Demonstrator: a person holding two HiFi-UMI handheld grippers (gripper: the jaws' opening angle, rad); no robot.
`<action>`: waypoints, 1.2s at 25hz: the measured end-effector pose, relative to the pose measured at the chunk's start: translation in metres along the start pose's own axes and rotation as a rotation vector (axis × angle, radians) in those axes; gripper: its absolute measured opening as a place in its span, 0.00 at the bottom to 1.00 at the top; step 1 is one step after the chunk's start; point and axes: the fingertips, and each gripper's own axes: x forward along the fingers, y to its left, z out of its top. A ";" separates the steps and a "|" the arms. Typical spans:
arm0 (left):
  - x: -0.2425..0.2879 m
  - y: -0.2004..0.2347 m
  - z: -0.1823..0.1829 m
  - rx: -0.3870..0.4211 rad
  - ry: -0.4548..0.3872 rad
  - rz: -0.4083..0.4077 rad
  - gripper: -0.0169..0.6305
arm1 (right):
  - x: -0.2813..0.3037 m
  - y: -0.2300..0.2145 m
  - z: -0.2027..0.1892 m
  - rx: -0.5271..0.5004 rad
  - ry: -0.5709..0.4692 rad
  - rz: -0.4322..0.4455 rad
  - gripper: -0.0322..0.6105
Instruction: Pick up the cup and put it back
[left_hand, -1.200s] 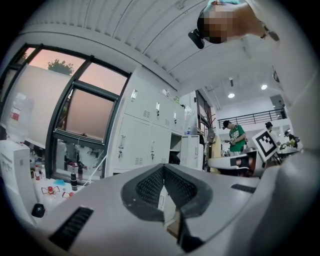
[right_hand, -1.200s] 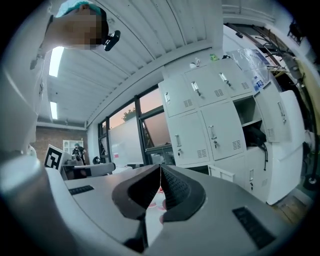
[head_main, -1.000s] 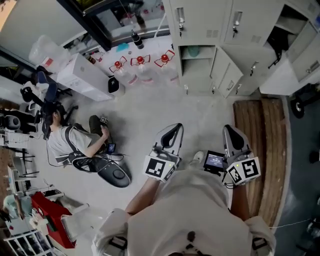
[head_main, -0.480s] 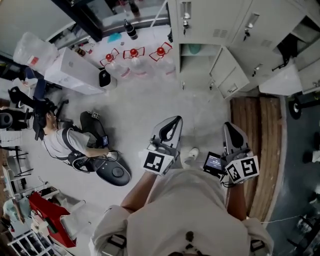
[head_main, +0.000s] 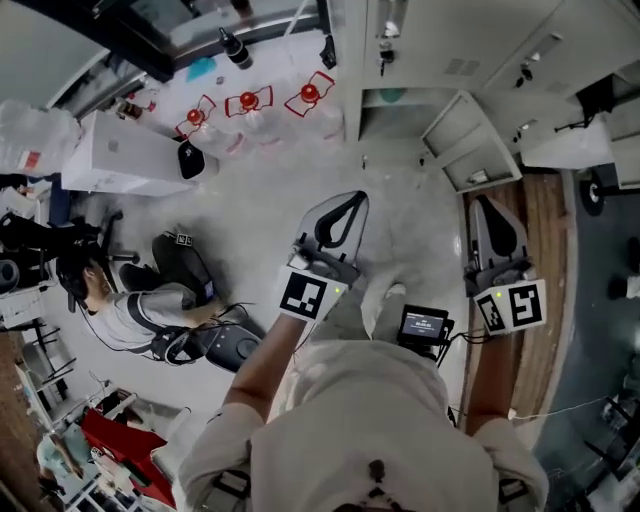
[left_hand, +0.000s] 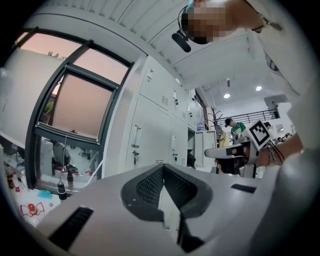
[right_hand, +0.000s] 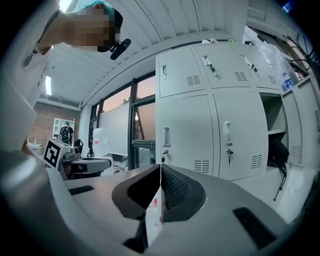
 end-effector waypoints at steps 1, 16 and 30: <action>0.005 0.009 -0.001 -0.002 -0.003 0.000 0.04 | 0.010 -0.004 0.000 -0.015 -0.004 -0.004 0.09; 0.102 0.089 -0.145 -0.028 0.067 0.083 0.04 | 0.167 -0.060 -0.188 0.096 0.089 0.027 0.09; 0.139 0.084 -0.271 -0.033 0.123 0.066 0.04 | 0.197 -0.087 -0.317 0.107 0.104 0.023 0.10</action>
